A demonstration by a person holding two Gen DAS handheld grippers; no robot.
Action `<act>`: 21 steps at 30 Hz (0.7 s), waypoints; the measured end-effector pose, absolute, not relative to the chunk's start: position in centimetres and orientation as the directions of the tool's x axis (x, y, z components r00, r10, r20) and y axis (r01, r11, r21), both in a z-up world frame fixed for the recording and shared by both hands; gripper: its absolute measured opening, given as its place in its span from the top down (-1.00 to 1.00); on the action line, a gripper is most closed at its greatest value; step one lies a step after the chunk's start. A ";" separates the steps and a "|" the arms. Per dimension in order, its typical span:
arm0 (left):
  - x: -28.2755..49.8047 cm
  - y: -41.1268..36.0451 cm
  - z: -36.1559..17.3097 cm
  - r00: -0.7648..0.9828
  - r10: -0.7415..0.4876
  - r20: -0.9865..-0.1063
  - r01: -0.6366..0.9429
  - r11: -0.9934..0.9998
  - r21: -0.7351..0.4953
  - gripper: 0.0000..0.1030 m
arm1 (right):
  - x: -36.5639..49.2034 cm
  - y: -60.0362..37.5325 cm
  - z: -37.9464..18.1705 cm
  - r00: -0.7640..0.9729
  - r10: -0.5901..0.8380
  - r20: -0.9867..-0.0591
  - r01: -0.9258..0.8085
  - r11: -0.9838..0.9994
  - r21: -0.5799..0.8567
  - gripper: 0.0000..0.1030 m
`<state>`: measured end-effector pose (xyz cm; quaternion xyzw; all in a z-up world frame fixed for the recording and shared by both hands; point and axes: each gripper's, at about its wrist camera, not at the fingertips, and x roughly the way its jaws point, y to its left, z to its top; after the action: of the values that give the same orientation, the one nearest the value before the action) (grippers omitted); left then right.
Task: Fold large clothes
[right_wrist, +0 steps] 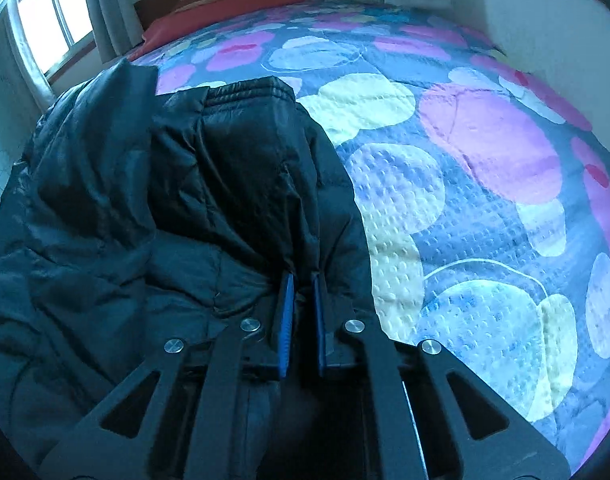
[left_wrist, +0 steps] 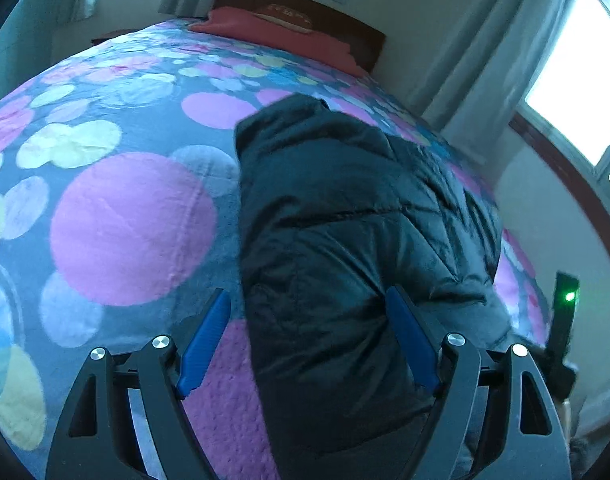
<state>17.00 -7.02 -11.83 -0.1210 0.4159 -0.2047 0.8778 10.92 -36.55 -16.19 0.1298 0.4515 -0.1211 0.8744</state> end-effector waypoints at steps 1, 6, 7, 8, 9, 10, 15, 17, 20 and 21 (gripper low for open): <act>17.2 -7.1 -12.2 0.569 -0.463 -0.680 0.253 0.885 -0.390 -0.54 | 10.8 -36.6 -15.7 0.562 -0.095 -0.821 0.336 0.934 0.122 0.84; 17.6 -7.3 -12.6 0.552 -0.477 -0.684 0.244 0.877 -0.414 -0.54 | 9.4 -36.5 -12.4 0.587 -0.110 -0.802 0.370 0.918 0.145 0.51; 17.6 -7.4 -12.6 0.555 -0.471 -0.685 0.248 0.880 -0.405 -0.54 | 9.0 -36.2 -11.5 0.608 -0.111 -0.786 0.366 0.918 0.153 0.39; 17.5 -7.6 -12.5 0.559 -0.463 -0.688 0.253 0.885 -0.390 -0.54 | 8.6 -35.8 -10.4 0.631 -0.112 -0.768 0.354 0.922 0.157 0.35; 17.5 -7.8 -12.3 0.563 -0.455 -0.690 0.255 0.890 -0.379 -0.54 | 8.4 -35.3 -9.5 0.648 -0.105 -0.755 0.337 0.928 0.160 0.34; 17.5 -7.9 -12.3 0.563 -0.453 -0.691 0.256 0.891 -0.375 -0.54 | 8.4 -34.8 -9.0 0.655 -0.089 -0.750 0.316 0.934 0.165 0.29; 17.5 -8.2 -12.1 0.557 -0.449 -0.699 0.256 0.893 -0.370 -0.54 | 9.1 -33.4 -9.6 0.626 0.022 -0.779 0.237 0.947 0.217 0.18; 17.5 -8.5 -12.0 0.555 -0.441 -0.706 0.264 0.898 -0.354 -0.54 | 9.3 -33.3 -11.0 0.594 0.048 -0.803 0.227 0.948 0.224 0.19; 17.5 -9.5 -11.9 0.548 -0.423 -0.722 0.286 0.905 -0.314 -0.54 | 9.4 -33.0 -12.6 0.562 0.024 -0.827 0.216 0.960 0.175 0.53; 17.5 -9.8 -12.0 0.548 -0.413 -0.728 0.292 0.909 -0.296 -0.54 | 9.6 -33.1 -13.4 0.541 0.008 -0.841 0.223 0.963 0.153 0.64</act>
<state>17.53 -9.82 -11.97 -0.0700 0.4310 -0.2010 0.8769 9.56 -33.09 -13.45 0.1219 0.4752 -0.0618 0.8692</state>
